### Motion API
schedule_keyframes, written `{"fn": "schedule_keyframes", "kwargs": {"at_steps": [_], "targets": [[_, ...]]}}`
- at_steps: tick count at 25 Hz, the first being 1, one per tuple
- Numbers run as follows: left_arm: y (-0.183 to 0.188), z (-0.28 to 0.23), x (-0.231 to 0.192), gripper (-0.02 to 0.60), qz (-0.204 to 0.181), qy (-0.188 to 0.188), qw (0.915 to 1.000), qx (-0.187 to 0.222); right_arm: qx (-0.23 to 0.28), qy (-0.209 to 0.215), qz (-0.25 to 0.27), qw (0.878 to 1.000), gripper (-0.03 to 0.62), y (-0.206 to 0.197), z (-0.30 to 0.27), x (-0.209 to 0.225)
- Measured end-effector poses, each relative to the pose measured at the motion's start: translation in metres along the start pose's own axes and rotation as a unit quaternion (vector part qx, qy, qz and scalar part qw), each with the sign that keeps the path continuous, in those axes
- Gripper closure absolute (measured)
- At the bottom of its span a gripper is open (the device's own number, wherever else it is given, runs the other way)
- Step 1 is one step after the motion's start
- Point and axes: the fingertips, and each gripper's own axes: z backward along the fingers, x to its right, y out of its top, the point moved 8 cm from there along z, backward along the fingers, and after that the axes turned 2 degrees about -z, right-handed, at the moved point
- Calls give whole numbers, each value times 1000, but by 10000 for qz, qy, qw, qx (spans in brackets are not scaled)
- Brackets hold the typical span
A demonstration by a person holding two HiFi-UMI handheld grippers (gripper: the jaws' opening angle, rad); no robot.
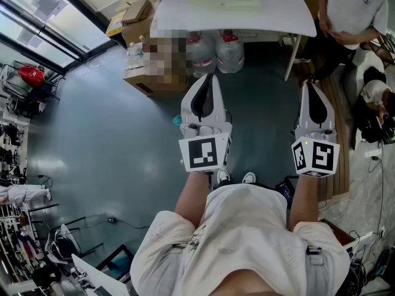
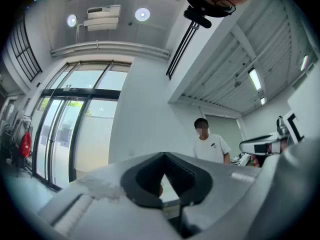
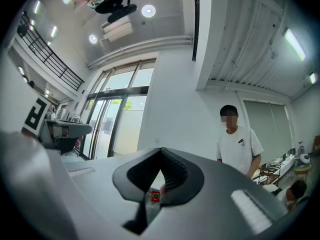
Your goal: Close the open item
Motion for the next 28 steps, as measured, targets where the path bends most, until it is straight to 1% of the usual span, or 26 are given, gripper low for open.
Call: {"fn": "schedule_keyframes", "kwargs": {"at_steps": [7,11,15,18,21,25,28], "targets": [[-3,0,9,580,-62,-14,10000,-26,13,27,20,10000,594,-1,2,7],[-3,-1,14,580,-40,0,10000,-14,23,49,-31,10000,592,-2,3,12],[-4,-1,24,580,8,40,10000,-11,54,76,37,9999,592,-3,6,19],[-6,0,31,580,-28,84,9999,-47,72,71,-63,9999,592,-6,9,27],[-4,0,37,580,-91,76,9999,10,100,61,-120,9999,592,-6,14,33],[-5,0,39,580,-20,146,9999,-11,86,25,-122,9999,592,-8,15,37],[-7,-5,38,580,-46,143,9999,-54,68,32,-94,9999,592,-9,9,38]]}}
